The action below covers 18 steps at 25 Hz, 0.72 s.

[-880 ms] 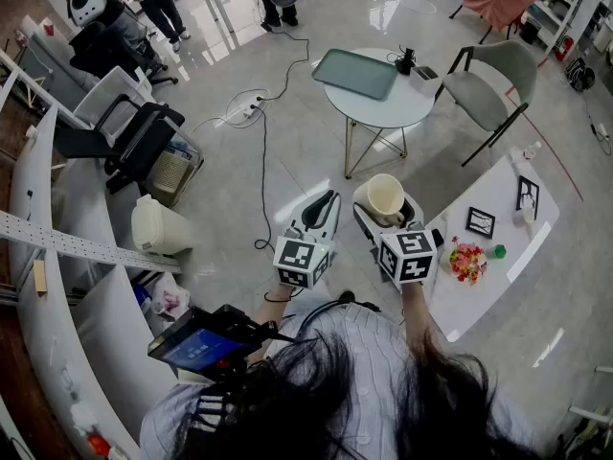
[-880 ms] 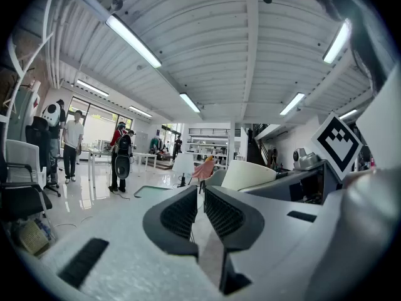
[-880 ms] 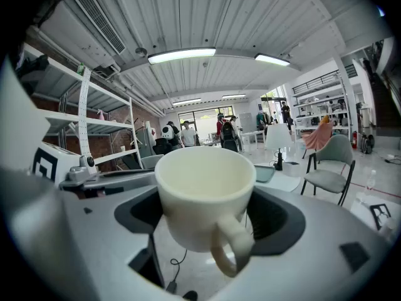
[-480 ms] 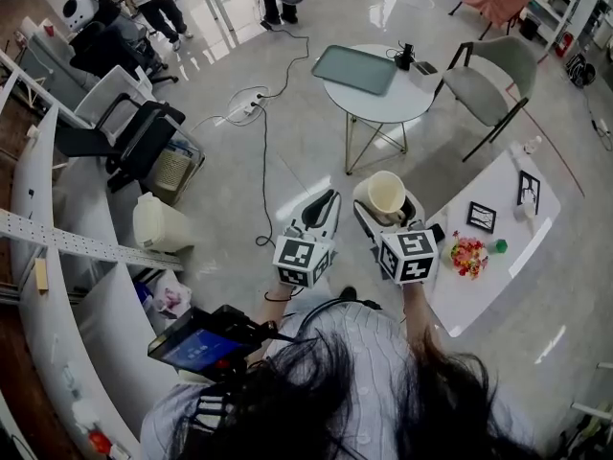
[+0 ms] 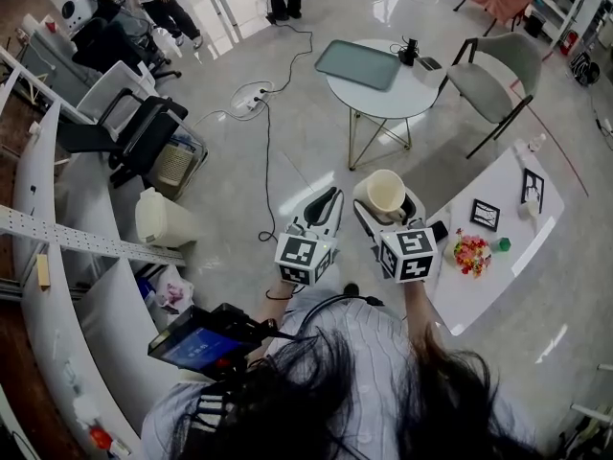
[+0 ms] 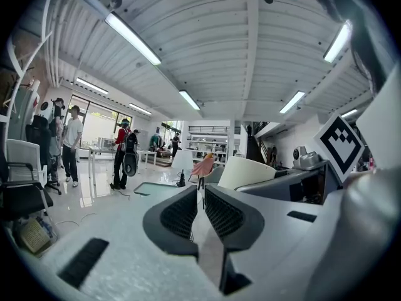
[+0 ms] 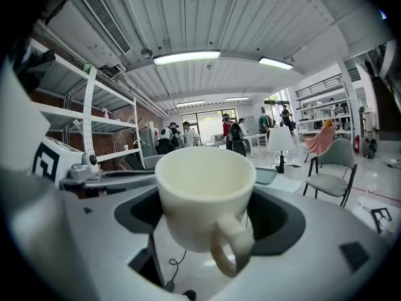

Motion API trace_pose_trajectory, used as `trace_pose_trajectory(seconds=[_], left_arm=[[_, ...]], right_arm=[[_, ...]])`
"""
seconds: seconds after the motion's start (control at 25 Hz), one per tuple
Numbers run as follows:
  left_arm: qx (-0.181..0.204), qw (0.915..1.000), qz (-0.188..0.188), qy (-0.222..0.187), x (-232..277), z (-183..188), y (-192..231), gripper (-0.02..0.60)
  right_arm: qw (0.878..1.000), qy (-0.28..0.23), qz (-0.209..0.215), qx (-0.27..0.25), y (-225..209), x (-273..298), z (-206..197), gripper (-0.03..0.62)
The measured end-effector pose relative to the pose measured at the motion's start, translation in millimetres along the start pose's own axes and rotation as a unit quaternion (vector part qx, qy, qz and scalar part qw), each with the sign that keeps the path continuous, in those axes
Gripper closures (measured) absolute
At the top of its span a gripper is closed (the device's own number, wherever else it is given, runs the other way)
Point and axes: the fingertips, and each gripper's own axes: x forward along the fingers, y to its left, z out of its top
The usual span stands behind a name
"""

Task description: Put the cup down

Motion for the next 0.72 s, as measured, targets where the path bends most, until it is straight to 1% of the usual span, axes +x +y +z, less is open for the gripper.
trace_pose_trajectory(seconds=[0.44,0.72], left_arm=[[-0.013,0.9998,0.015,0.008,18,0,22,0.543],[-0.012,0.9998,0.004,0.012,62,2,48,0.543]], right_arm=[[1.000,0.011,0.000,0.004,-14,25,5,0.169],[1.000,0.008,-0.004,0.018,-40,66,14,0.169]])
